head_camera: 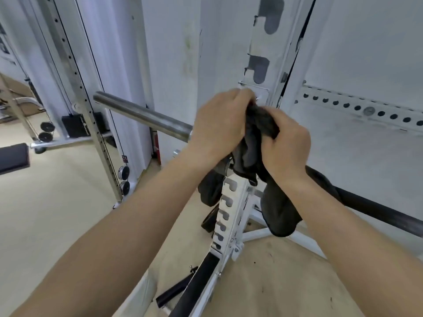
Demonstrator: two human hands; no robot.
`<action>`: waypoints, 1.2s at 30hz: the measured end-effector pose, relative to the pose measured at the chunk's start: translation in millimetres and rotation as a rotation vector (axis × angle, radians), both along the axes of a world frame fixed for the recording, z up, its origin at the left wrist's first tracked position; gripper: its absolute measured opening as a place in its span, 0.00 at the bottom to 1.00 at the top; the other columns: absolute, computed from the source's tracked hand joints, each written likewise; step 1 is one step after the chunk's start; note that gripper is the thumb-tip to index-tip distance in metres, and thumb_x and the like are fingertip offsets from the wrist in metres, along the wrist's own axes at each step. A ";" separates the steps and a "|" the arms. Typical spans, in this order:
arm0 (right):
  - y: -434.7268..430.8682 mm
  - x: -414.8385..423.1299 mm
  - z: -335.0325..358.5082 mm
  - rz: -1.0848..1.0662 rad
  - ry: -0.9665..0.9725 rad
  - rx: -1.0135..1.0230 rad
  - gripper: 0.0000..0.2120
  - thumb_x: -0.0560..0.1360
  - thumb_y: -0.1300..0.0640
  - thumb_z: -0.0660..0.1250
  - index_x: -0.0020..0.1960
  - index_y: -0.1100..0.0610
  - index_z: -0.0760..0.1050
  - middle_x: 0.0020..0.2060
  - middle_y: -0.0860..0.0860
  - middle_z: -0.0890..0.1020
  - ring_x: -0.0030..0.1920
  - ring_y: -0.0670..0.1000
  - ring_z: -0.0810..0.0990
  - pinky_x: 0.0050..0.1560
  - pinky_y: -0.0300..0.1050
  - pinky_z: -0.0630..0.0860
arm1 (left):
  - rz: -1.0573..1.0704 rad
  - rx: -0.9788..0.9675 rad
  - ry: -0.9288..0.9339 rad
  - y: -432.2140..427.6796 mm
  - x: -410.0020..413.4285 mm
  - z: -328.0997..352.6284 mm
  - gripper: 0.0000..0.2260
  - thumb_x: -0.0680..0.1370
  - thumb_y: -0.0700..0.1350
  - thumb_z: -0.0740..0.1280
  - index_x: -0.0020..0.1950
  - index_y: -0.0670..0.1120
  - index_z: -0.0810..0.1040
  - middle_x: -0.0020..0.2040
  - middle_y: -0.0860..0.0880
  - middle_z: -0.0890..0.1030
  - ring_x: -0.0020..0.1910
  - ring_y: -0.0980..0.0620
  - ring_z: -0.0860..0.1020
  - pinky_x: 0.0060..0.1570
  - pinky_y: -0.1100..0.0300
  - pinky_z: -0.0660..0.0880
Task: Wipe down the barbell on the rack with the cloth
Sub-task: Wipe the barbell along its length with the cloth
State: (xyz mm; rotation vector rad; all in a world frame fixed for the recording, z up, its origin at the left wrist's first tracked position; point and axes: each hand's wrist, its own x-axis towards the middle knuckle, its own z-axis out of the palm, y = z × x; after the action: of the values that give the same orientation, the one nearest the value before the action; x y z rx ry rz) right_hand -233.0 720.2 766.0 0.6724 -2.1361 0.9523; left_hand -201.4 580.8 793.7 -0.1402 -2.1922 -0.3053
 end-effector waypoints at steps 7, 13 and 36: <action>-73.0 -29.0 -7.0 0.268 -0.152 0.675 0.19 0.81 0.51 0.57 0.72 0.46 0.69 0.66 0.50 0.76 0.61 0.57 0.78 0.57 0.53 0.76 | 0.205 0.674 0.092 -70.7 12.4 -74.0 0.06 0.76 0.44 0.66 0.52 0.49 0.72 0.52 0.50 0.74 0.46 0.49 0.76 0.50 0.53 0.76; -52.3 -19.0 -25.1 0.201 -0.202 0.685 0.21 0.83 0.45 0.51 0.72 0.49 0.71 0.64 0.47 0.80 0.58 0.53 0.80 0.55 0.50 0.76 | -0.263 1.767 -0.253 -11.9 9.1 -137.0 0.10 0.79 0.51 0.64 0.56 0.50 0.80 0.56 0.46 0.83 0.57 0.48 0.80 0.64 0.44 0.74; -77.9 0.6 -36.5 -0.163 -0.025 0.711 0.21 0.82 0.42 0.52 0.56 0.56 0.74 0.42 0.51 0.82 0.39 0.53 0.80 0.38 0.48 0.77 | -0.431 2.118 -0.247 -12.3 -10.9 -117.2 0.27 0.70 0.63 0.66 0.62 0.47 0.80 0.57 0.45 0.84 0.59 0.46 0.80 0.65 0.45 0.73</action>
State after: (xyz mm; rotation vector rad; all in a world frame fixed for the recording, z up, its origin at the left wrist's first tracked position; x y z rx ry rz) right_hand -232.4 642.3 729.5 0.7954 -2.5050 0.0877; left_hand -212.3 568.5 676.5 0.6194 -0.9784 -2.6047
